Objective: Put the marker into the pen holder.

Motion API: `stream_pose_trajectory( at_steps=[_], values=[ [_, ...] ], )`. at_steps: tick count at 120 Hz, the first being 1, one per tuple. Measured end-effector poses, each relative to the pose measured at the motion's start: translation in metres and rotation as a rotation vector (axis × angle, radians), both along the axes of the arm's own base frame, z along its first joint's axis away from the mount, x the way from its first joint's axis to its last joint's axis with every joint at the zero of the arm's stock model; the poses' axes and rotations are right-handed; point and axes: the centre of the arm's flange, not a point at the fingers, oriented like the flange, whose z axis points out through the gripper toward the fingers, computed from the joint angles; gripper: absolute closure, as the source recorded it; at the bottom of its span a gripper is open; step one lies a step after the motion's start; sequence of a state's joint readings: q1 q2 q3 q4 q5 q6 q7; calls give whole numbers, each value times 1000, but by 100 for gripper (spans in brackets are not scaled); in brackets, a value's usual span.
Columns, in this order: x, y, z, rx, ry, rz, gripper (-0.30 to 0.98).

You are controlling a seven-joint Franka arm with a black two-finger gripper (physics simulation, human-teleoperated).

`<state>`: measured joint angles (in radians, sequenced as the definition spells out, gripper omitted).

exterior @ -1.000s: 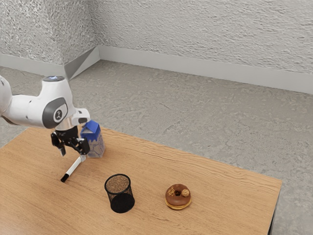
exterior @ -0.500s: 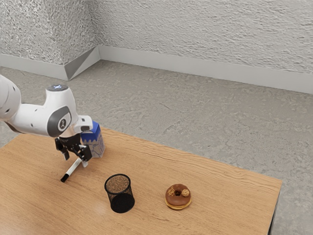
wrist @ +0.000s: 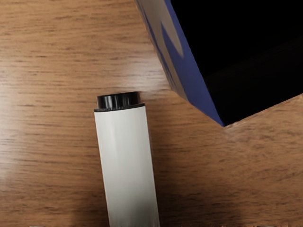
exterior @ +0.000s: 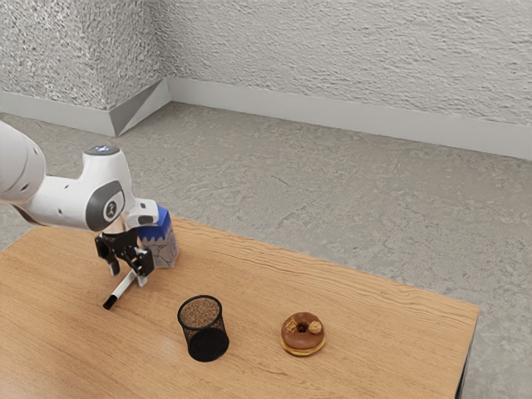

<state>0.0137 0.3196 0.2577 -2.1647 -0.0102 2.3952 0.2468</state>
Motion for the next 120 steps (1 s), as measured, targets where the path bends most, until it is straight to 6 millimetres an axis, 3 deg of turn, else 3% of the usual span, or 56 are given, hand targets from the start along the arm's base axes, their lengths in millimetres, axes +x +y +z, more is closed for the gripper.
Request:
stream_pose_trajectory(
  at_steps=[58,94,108,120],
  values=[
    [2,4,3,-17,3,7,55],
    [0,4,-1,-22,7,8,67],
    [-17,0,9,-32,-1,13,70],
    [-41,-7,30,-50,-34,19,72]
  ],
)
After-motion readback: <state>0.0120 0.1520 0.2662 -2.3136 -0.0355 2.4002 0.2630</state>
